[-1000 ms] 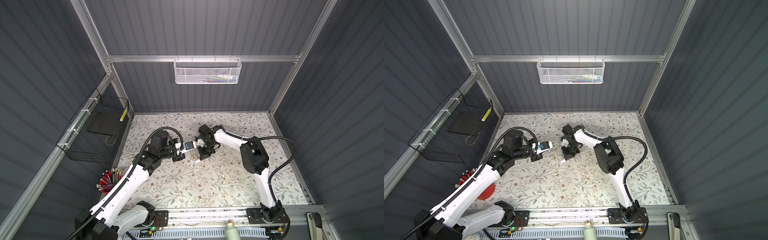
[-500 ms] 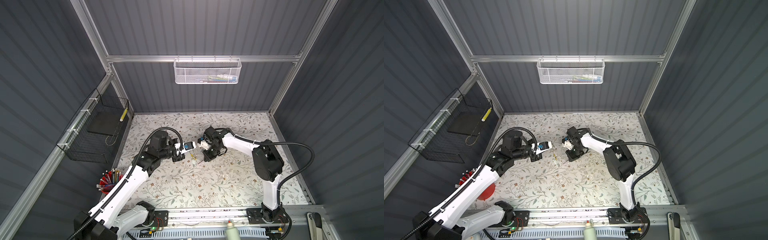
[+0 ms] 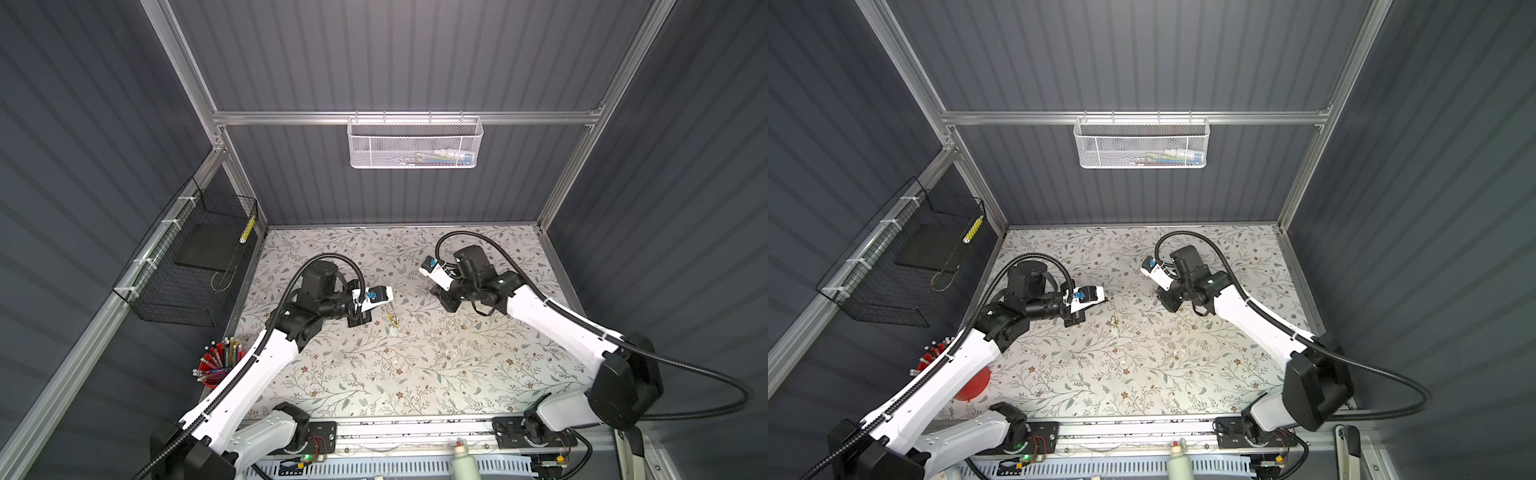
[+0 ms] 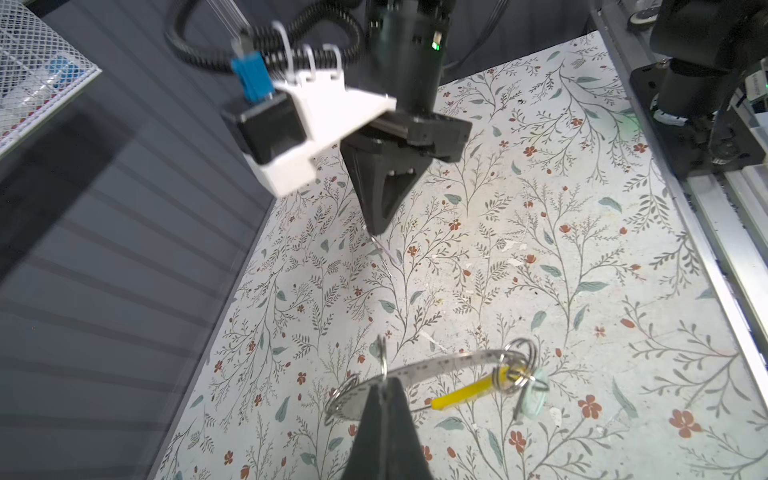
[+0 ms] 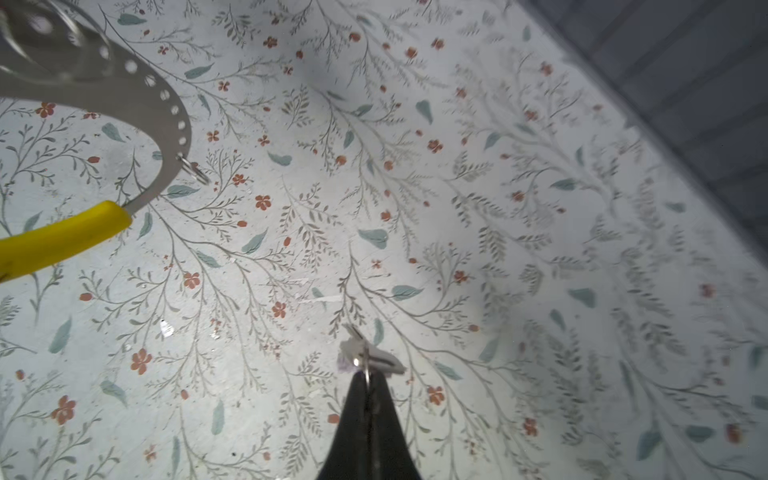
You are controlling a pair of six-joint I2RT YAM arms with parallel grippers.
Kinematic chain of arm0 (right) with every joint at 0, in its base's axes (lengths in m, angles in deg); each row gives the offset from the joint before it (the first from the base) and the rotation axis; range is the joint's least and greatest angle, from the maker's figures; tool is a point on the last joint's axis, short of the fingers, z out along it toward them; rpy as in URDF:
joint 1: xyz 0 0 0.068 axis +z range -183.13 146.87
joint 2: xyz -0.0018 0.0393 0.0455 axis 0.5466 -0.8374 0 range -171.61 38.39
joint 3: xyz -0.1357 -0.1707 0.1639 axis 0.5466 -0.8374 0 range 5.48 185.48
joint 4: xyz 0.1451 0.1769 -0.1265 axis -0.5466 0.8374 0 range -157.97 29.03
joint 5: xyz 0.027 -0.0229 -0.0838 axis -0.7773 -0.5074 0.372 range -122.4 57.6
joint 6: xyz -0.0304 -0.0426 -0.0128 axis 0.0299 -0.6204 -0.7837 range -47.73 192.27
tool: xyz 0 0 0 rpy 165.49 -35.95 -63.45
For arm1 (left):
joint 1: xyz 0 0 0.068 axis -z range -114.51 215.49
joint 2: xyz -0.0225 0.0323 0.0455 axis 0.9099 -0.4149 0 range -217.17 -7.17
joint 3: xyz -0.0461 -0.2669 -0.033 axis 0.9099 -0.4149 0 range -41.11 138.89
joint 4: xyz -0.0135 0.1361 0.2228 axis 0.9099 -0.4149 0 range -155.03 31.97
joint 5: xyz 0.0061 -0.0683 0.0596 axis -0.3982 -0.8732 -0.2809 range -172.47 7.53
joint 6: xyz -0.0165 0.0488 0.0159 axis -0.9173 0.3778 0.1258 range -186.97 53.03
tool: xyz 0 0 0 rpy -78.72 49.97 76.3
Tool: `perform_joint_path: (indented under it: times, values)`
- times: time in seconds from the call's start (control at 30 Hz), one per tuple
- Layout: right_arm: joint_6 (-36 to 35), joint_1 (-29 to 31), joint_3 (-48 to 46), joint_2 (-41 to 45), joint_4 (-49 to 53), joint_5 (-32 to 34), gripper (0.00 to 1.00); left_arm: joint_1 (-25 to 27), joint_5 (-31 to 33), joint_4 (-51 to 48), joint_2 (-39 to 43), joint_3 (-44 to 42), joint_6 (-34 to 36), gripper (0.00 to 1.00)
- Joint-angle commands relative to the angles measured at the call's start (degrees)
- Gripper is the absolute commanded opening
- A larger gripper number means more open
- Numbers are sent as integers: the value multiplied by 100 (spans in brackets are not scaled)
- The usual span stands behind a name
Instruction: Put the keys on the keyring
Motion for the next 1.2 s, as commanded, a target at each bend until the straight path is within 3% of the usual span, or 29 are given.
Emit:
perform_joint_path:
  times: [0.0, 0.37, 0.87, 1.17]
  values:
    - [-1031, 17, -320, 494, -589, -47, 0, 158, -305, 19, -148, 161, 87, 0]
    - [-1987, 61, -1034, 1852, -1191, -1345, 0, 803, -374, 55, -803, 534, 44, 0]
    - [-3406, 652, -1248, 2395, -1041, -503, 0, 1141, -408, -256, -1171, 1107, 18, 0]
    - [-3709, 707, -1237, 2387, -896, -669, 0, 1200, -442, -506, -1302, 1363, -31, 0]
